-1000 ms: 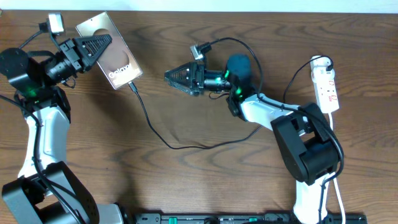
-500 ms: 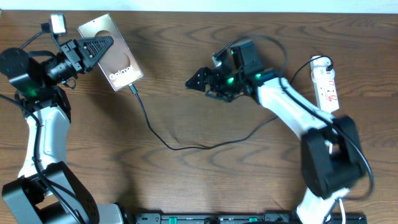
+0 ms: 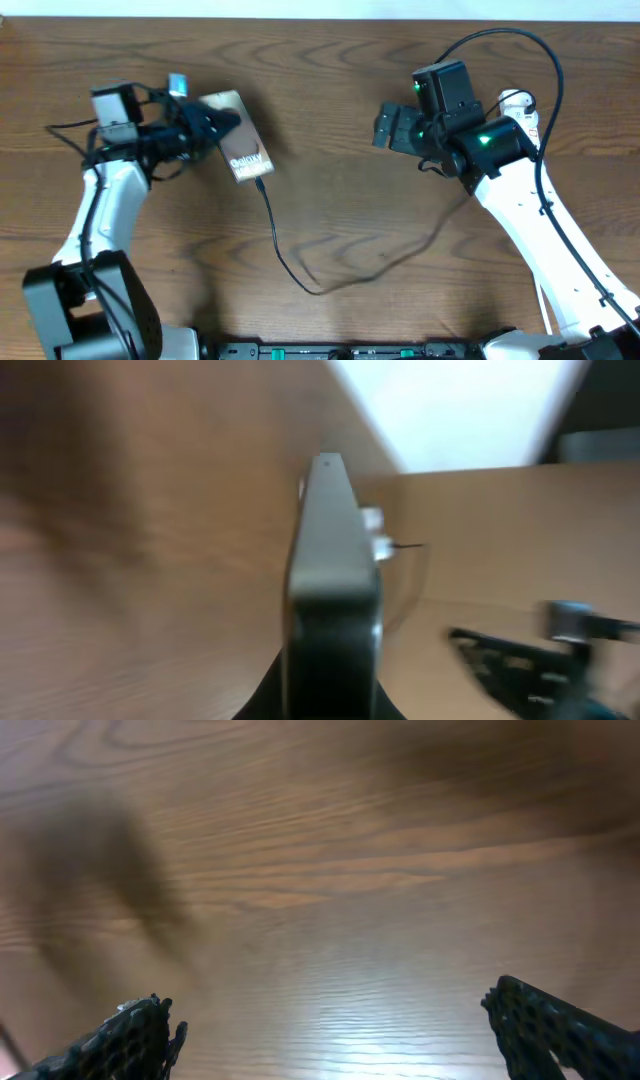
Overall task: Plug charger to phone and switch on socket
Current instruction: 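Lower the phone flat onto the table with the left gripper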
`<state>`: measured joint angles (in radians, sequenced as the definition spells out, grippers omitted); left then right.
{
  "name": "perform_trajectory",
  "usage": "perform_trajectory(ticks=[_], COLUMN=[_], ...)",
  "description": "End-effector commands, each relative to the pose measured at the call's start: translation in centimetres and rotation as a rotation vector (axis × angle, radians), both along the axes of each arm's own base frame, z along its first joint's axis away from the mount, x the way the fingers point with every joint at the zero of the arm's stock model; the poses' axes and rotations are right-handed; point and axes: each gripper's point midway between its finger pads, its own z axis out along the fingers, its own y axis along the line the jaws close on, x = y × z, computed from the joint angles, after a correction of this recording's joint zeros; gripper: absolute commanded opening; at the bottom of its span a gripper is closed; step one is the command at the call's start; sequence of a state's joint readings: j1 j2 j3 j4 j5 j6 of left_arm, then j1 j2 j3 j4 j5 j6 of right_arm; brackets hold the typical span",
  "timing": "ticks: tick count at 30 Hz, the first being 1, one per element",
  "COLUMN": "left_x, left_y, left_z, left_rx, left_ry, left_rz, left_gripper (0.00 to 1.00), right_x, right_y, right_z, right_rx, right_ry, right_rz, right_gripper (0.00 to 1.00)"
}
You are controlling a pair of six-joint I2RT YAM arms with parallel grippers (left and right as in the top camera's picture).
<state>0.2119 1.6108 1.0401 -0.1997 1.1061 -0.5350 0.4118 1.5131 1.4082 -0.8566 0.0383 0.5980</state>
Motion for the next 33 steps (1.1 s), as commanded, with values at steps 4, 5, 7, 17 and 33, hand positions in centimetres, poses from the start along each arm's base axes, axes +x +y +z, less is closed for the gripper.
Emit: perform_trajectory(ticks=[4, 5, 7, 17, 33], left_x=[0.0, 0.0, -0.2, -1.0, -1.1], left_y=[-1.4, -1.6, -1.8, -1.9, 0.4], left_z=[-6.7, -7.7, -9.8, -14.4, -16.8], left_rx=[0.200, 0.195, 0.185, 0.167, 0.346], left_ry=[0.036, 0.059, 0.117, 0.233, 0.278], left_rz=[-0.090, -0.098, -0.109, -0.127, -0.074], left_gripper=[0.07, 0.08, 0.07, 0.08, 0.08], right_x=[0.2, 0.1, 0.0, -0.4, -0.4], right_y=[-1.4, -1.4, -1.5, -1.7, -1.7], right_z=[0.5, 0.5, 0.4, 0.1, 0.1], right_rx=[-0.069, -0.069, -0.072, -0.081, -0.081], right_ry=[-0.026, -0.025, -0.018, 0.001, 0.002], right_rz=[-0.040, -0.039, -0.039, -0.039, -0.038], right_gripper=[0.99, 0.99, 0.99, 0.99, 0.99])
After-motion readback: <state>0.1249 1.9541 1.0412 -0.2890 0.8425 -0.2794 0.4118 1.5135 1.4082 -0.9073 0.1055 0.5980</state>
